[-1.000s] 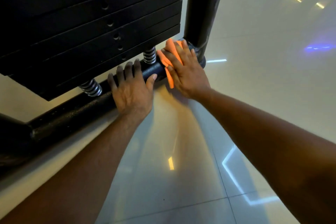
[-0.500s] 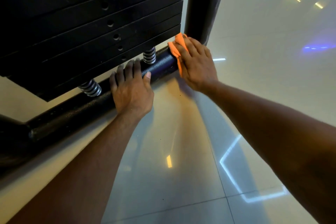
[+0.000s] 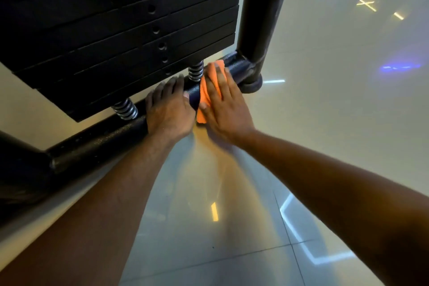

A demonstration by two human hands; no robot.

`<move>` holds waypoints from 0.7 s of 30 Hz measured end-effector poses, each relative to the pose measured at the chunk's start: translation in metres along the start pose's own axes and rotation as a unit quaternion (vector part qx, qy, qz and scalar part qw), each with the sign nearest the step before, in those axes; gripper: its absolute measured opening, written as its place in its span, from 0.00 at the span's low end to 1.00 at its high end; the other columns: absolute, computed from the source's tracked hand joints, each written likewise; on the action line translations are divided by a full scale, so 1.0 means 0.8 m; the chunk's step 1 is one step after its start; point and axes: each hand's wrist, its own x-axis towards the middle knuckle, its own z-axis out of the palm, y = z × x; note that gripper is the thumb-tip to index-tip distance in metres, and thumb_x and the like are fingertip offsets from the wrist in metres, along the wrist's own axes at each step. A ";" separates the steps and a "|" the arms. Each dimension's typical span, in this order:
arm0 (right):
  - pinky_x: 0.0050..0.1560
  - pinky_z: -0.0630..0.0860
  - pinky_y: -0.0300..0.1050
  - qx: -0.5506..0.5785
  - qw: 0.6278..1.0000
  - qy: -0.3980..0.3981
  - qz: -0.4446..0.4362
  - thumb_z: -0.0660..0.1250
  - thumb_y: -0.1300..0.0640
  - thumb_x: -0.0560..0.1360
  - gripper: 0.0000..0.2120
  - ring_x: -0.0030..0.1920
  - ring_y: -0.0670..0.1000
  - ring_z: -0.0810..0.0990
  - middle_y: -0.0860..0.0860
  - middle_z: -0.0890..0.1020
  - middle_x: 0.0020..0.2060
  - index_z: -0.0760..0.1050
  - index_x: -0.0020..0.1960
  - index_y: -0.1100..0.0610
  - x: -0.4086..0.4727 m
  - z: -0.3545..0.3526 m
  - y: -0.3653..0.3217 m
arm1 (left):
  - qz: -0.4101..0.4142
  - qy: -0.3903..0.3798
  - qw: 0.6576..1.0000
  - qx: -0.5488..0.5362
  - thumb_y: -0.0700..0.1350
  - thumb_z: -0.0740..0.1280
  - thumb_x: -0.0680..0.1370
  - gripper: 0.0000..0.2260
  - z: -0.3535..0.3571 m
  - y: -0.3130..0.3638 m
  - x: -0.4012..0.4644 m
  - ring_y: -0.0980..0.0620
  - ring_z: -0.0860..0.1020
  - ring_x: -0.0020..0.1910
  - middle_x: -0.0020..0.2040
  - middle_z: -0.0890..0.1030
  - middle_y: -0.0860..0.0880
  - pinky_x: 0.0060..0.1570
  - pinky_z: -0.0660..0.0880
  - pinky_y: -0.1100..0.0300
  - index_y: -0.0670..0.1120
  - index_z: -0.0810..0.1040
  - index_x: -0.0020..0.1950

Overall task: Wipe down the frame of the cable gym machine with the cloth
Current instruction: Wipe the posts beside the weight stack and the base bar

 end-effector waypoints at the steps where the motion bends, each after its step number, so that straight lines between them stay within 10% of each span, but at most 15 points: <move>1: 0.87 0.45 0.60 0.007 1.000 -0.007 0.013 0.50 0.42 0.91 0.32 0.88 0.60 0.40 0.56 0.46 0.89 0.46 0.89 0.54 -0.004 0.005 -0.005 | 0.002 -0.010 1.000 -0.004 0.47 0.56 0.89 0.25 -0.005 -0.004 0.004 0.44 0.62 0.83 0.84 0.65 0.47 0.81 0.54 0.46 0.49 0.60 0.86; 6: 0.87 0.43 0.64 -0.009 0.998 -0.018 0.054 0.50 0.34 0.89 0.32 0.88 0.62 0.43 0.53 0.47 0.89 0.46 0.89 0.42 0.014 0.006 0.060 | 0.002 -0.044 0.998 -0.047 0.42 0.58 0.88 0.23 -0.028 -0.019 0.009 0.44 0.66 0.81 0.83 0.69 0.50 0.80 0.58 0.54 0.51 0.67 0.84; 13: 0.86 0.44 0.65 0.041 0.995 0.028 0.084 0.53 0.44 0.90 0.32 0.87 0.67 0.42 0.61 0.46 0.88 0.49 0.89 0.55 -0.001 0.043 -0.020 | 0.017 -0.042 0.998 -0.038 0.42 0.59 0.86 0.25 -0.021 -0.018 0.012 0.42 0.69 0.80 0.82 0.70 0.48 0.78 0.64 0.48 0.51 0.67 0.84; 21: 0.85 0.42 0.69 0.078 0.991 0.013 0.106 0.49 0.39 0.89 0.31 0.88 0.63 0.40 0.57 0.46 0.89 0.49 0.89 0.48 0.013 0.026 0.033 | 0.013 -0.069 0.996 -0.049 0.42 0.58 0.87 0.24 -0.028 -0.018 0.014 0.46 0.64 0.82 0.84 0.66 0.50 0.79 0.57 0.54 0.50 0.65 0.85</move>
